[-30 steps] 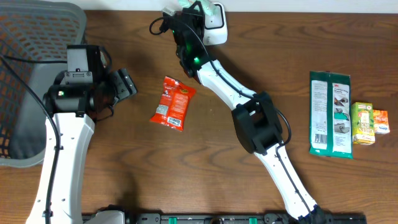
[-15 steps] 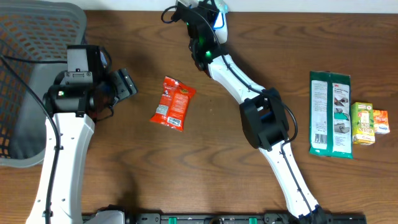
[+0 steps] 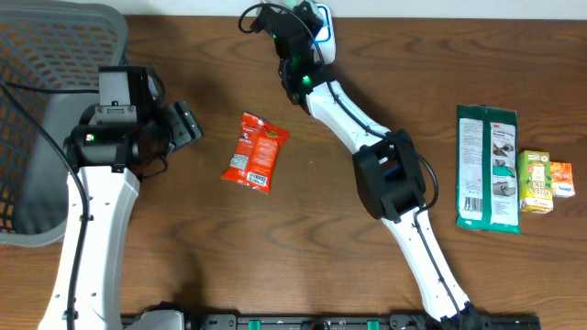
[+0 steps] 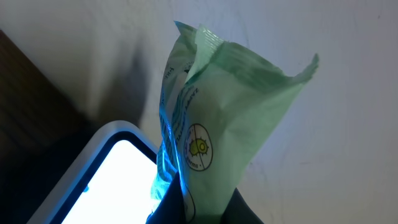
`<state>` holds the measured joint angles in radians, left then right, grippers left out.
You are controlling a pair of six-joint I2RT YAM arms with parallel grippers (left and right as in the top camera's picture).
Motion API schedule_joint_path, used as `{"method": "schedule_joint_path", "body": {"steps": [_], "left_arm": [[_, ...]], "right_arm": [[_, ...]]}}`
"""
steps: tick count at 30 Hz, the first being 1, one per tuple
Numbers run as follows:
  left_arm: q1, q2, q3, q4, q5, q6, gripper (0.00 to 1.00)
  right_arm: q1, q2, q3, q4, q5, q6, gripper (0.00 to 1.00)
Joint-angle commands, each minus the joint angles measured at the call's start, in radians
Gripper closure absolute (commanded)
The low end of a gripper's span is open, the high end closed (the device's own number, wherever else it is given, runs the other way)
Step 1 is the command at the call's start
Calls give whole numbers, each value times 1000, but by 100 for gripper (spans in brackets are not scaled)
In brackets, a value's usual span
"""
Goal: Scan the item barcode
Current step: 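Hold the wipes pack barcode against the scanner with the right gripper, then carry the wipes pack right and drop it onto the glove pack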
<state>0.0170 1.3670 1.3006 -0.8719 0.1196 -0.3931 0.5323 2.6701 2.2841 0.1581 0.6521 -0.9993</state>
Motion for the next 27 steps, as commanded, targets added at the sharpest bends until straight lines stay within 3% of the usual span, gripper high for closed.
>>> {"method": "schedule_joint_path", "body": {"steps": [1,12,22,27], "left_arm": [[2,-2,17,-3,-17,2,18],[2,-2,17,-3,-17,2,18],[2,-2,17,-3,-17,2,18],[2,-2,17,-3,-17,2,18]], "right_arm": [[5,-1,19,7,-6,42,99],[3,-96,19,-41,-2,124,99],[-42,-426,19,-603,-43,584,99],[-140,-611,19,-996,-328,760,99]]}}
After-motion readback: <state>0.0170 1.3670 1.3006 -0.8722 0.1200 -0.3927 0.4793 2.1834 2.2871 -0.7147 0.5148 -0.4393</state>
